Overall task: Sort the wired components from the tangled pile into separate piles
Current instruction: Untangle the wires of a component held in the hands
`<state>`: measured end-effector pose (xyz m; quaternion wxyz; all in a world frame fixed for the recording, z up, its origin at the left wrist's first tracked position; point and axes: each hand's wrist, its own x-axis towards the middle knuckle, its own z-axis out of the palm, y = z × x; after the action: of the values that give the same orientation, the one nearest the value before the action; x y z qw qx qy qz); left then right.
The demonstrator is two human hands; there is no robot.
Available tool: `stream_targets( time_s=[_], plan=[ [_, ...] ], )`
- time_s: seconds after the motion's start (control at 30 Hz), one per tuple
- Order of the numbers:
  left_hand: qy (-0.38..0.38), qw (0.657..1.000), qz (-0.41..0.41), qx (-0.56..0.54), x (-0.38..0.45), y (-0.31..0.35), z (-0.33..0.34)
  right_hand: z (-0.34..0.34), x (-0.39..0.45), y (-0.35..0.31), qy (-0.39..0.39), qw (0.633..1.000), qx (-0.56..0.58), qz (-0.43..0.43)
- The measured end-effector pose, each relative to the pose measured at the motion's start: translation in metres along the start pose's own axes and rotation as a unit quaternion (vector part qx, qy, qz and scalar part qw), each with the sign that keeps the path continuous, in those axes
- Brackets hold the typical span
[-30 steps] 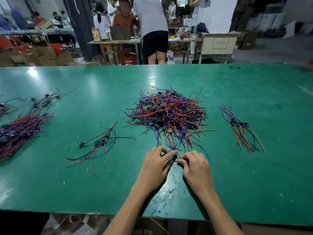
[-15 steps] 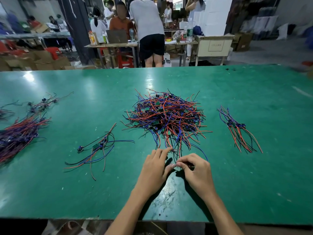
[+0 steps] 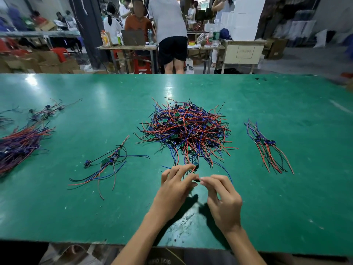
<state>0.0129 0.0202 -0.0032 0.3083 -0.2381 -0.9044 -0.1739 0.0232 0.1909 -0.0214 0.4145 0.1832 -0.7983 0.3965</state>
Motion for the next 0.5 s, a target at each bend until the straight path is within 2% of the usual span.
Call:
stream_targets(
  time_s=[0.17,0.3,0.37,0.43,0.5],
  plan=[
    [0.062,0.998,-0.008,0.027,-0.003,-0.001,-0.001,0.004,0.004,-0.001,0.009,0.999,0.027,0.036],
    [0.057,0.998,-0.03,0.015,-0.003,-0.002,0.002,0.0,0.01,-0.002,0.039,0.994,0.044,0.093],
    [0.047,0.998,-0.035,0.001,-0.002,-0.003,0.002,-0.002,0.011,0.002,0.065,0.982,0.069,0.166],
    [0.039,0.998,-0.031,-0.032,-0.002,-0.004,0.001,-0.003,0.012,0.009,0.08,0.95,0.121,0.275],
    [0.034,0.995,-0.047,-0.076,-0.003,-0.005,-0.001,-0.004,0.013,0.017,0.111,0.916,0.169,0.347]
  ],
)
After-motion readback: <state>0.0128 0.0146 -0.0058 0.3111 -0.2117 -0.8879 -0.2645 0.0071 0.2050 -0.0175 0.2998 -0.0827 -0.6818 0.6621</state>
